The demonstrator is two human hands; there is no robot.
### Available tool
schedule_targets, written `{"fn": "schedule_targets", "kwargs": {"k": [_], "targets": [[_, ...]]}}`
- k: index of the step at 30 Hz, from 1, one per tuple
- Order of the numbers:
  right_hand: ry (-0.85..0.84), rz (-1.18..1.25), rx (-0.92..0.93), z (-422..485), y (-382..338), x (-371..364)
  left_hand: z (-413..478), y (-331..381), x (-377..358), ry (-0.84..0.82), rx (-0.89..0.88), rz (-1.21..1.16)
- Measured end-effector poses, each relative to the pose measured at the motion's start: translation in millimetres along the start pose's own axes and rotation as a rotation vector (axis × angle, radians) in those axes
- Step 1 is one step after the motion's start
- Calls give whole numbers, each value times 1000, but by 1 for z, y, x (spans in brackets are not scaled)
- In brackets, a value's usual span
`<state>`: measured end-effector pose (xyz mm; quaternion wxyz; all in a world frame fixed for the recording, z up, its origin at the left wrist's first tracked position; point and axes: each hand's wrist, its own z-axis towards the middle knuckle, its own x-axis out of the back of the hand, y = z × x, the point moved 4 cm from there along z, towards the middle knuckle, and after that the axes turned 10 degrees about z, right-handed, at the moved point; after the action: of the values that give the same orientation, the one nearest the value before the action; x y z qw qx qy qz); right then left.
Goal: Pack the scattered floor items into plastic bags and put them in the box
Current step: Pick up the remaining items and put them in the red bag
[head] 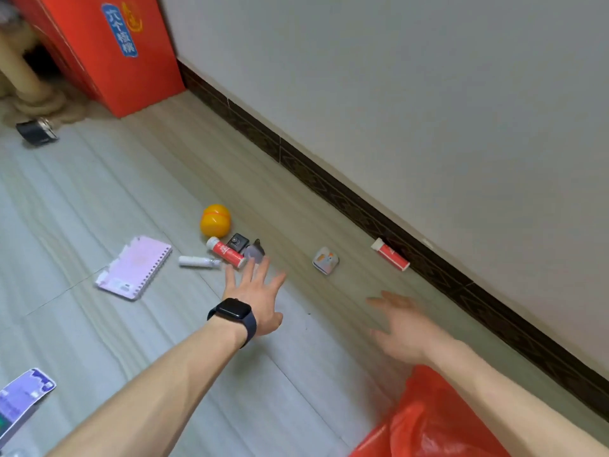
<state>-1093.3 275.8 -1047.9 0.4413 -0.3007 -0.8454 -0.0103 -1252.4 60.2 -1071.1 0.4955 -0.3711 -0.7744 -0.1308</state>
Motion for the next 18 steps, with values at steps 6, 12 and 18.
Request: {"fn": "schedule_targets", "kwargs": {"k": [6,12,18], "targets": [[204,25,-182,126,51,19,100,40,-16,44,-160,-30],[393,-147,-262,182,55,6,159,76,-20,76,-315,-84],[265,-3,-251,146,16,-29,88,69,-58,381,-276,-178]]}}
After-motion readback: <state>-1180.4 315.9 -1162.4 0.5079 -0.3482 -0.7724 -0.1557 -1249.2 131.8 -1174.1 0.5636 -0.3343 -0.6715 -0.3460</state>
